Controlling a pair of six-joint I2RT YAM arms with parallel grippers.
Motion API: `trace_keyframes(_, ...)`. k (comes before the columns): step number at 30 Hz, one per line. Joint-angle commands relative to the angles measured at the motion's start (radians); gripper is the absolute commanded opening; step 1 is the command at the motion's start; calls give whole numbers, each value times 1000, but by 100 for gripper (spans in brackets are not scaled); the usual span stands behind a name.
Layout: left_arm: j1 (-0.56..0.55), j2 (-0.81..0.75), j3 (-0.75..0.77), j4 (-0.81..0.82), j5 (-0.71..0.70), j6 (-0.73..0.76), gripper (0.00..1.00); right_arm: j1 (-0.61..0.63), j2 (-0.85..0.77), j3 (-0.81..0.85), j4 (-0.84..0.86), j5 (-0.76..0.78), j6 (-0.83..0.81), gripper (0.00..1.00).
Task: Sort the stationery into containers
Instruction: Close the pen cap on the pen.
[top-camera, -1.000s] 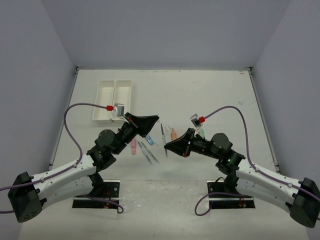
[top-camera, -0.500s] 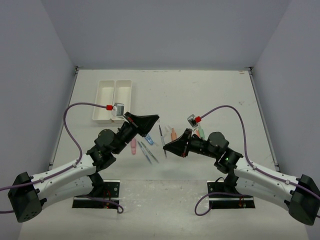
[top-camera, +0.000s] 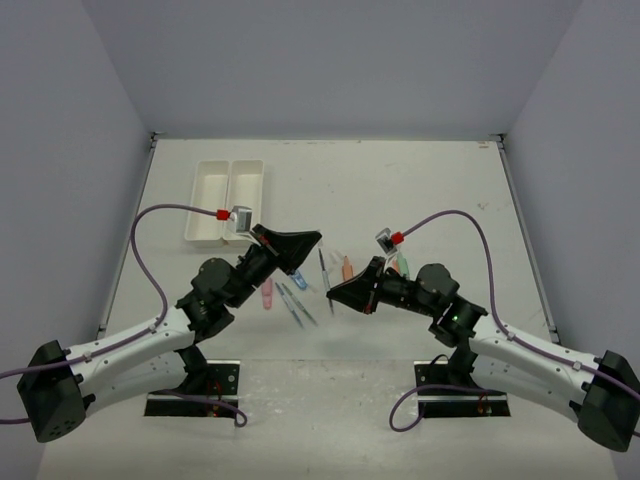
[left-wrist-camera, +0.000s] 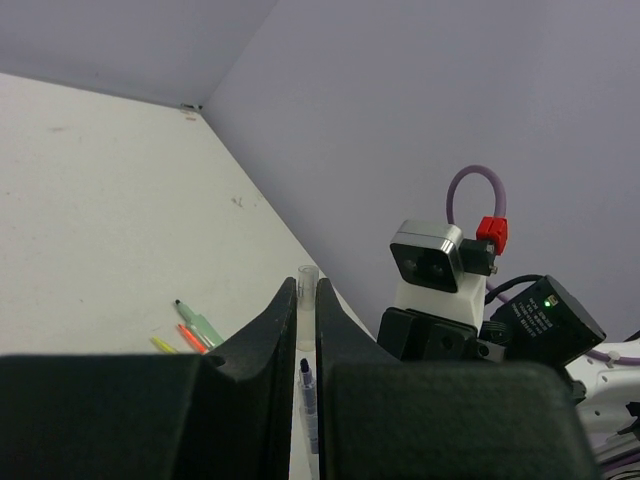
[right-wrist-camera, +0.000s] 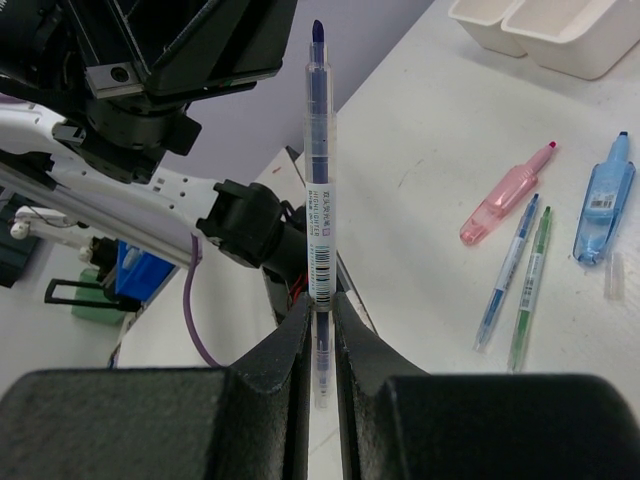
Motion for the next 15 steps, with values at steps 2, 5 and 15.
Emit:
trace_keyframes(2,0,-2,-14,58,-4,2,0,4,-22,49,8,32,-21,0)
trace_keyframes(5,-2,-4,-17,56,-10,3,0,4,-27,47,8,30,-22,0)
trace_keyframes(15,0,3,-26,81,15,-25,0,5,-28,59,-18,60,-27,0)
